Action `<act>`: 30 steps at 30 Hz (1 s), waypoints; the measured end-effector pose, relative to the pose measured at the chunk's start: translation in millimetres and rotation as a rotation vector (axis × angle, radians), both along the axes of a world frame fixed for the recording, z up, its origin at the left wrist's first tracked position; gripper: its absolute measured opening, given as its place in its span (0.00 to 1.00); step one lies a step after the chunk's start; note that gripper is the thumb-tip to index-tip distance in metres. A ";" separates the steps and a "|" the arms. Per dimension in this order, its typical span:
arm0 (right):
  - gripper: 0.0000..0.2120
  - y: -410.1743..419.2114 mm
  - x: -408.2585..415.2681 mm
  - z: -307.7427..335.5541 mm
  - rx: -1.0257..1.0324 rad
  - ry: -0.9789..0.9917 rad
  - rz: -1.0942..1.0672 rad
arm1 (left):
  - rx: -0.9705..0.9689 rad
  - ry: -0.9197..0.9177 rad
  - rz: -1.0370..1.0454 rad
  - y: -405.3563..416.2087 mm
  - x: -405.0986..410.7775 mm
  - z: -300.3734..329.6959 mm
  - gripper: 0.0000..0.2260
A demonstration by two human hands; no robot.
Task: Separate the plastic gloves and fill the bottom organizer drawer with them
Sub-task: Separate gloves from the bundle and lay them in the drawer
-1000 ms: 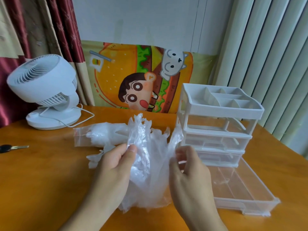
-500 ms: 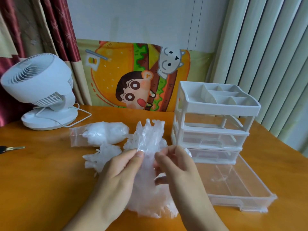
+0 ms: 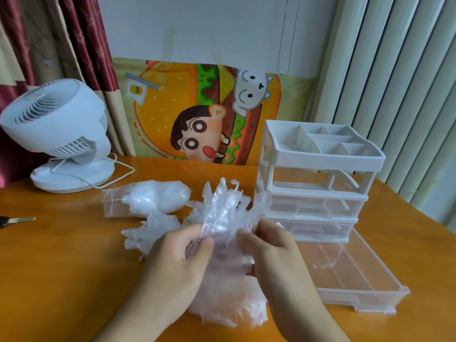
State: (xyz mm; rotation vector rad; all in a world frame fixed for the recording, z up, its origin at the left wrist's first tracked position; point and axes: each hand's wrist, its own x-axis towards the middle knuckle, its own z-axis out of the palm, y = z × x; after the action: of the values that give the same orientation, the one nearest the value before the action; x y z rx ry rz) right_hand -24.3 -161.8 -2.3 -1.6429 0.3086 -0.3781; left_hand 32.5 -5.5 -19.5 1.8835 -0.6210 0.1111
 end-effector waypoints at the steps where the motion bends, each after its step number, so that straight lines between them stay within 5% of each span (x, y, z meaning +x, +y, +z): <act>1: 0.08 -1.6 0.1 -1.8 -0.025 -0.002 -0.039 | -0.013 -0.006 0.018 1.3 0.9 1.3 0.10; 6: 0.04 -2.2 -2.0 -1.3 -0.036 -0.007 -0.078 | -0.032 -0.042 0.039 5.4 3.0 4.1 0.21; 12: 0.09 -1.1 -4.6 4.1 0.007 -0.058 -0.028 | 0.045 -0.073 -0.024 0.9 -3.7 -3.0 0.10; 17: 0.14 -1.9 -6.2 10.2 0.118 -0.124 0.107 | 0.004 -0.112 -0.073 -0.2 -9.5 2.1 0.12; 22: 0.19 3.3 -7.3 9.1 -0.039 -0.125 0.164 | -0.068 0.013 -0.118 0.6 -14.1 9.0 0.20; 30: 0.26 10.7 -4.9 1.8 -0.189 -0.169 0.177 | -0.124 0.071 0.110 -1.4 -10.9 15.1 0.08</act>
State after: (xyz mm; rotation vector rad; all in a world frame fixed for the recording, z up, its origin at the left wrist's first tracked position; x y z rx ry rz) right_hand -29.2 -151.2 -0.5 -1.7937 -0.0007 -0.4182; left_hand 21.6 -6.9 -4.4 1.7934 -0.4516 0.1498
